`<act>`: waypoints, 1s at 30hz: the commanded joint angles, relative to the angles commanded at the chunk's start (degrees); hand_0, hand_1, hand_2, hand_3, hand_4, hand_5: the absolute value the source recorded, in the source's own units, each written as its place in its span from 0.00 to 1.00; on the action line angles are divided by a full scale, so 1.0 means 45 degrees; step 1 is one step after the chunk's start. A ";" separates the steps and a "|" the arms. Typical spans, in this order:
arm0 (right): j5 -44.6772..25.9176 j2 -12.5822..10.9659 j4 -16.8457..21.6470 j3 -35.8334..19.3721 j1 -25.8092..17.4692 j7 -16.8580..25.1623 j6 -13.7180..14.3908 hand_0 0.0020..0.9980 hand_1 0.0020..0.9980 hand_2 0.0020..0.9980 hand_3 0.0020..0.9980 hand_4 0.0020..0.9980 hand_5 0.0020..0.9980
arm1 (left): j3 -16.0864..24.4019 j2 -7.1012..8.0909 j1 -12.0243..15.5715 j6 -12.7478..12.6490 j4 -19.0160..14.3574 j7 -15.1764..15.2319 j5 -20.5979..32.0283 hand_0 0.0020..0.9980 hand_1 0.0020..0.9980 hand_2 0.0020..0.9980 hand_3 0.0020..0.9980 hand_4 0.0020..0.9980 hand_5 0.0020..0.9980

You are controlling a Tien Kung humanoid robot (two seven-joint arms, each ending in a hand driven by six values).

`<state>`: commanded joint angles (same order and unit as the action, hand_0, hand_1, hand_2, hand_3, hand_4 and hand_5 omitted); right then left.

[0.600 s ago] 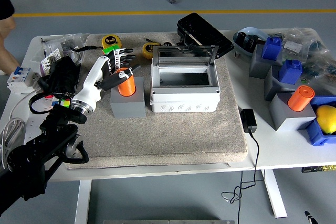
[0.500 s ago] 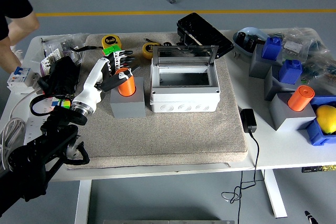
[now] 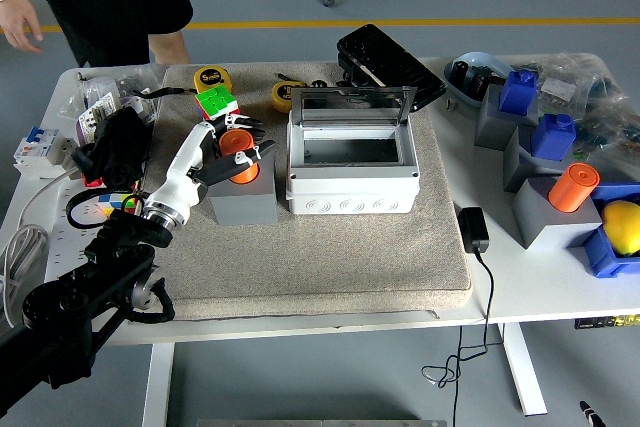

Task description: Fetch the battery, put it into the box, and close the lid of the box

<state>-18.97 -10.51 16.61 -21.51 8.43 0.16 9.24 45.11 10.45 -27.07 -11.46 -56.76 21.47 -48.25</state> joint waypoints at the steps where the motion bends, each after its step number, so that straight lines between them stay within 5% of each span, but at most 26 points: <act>1: 0.0000 0.0001 0.0001 0.0002 -0.0001 -0.0001 -0.0001 0.73 0.67 0.66 0.60 1.00 0.63 | -0.0025 -0.0023 -0.0018 -0.0003 0.0015 0.0021 0.0050 0.58 0.58 0.53 0.53 1.00 0.22; 5: -0.0013 -0.0001 0.0002 0.0020 0.0002 -0.0003 -0.0007 0.73 0.67 0.66 0.60 1.00 0.63 | -0.0148 -0.0101 -0.0092 -0.0043 0.0085 0.0084 0.0201 0.58 0.58 0.53 0.53 1.00 0.22; 6: -0.0019 0.0000 0.0002 0.0025 0.0002 -0.0003 -0.0009 0.73 0.67 0.66 0.60 1.00 0.63 | -0.0190 -0.0129 -0.0120 -0.0046 0.0125 0.0099 0.0272 0.52 0.53 0.53 0.53 1.00 0.01; 23: -0.0056 0.0009 0.0015 0.0054 0.0038 0.0006 -0.0023 0.73 0.67 0.66 0.60 1.00 0.63 | -0.0385 -0.0477 -0.0502 -0.0295 0.0605 0.0144 0.0916 0.44 0.46 0.44 0.45 0.98 0.00; 24: -0.0061 0.0010 0.0015 0.0062 0.0039 0.0008 -0.0025 0.73 0.67 0.66 0.60 1.00 0.63 | -0.0396 -0.0493 -0.0518 -0.0280 0.0641 0.0125 0.0977 0.36 0.37 0.33 0.28 0.82 0.00; 29: -0.0079 0.0014 0.0013 0.0110 0.0032 0.0003 -0.0028 0.73 0.67 0.66 0.60 1.00 0.63 | -0.0411 -0.0563 -0.0584 -0.0206 0.0833 0.0046 0.1353 0.36 0.37 0.33 0.28 0.82 0.00; 30: -0.0080 0.0015 0.0013 0.0122 0.0034 0.0002 -0.0027 0.73 0.67 0.66 0.60 1.00 0.63 | -0.0403 -0.0576 -0.0600 -0.0174 0.0872 0.0015 0.1436 0.30 0.28 0.24 0.20 0.50 0.00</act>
<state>-19.33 -10.45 16.66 -20.96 8.58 0.17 9.12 43.30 7.85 -29.77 -12.24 -52.83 21.54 -41.79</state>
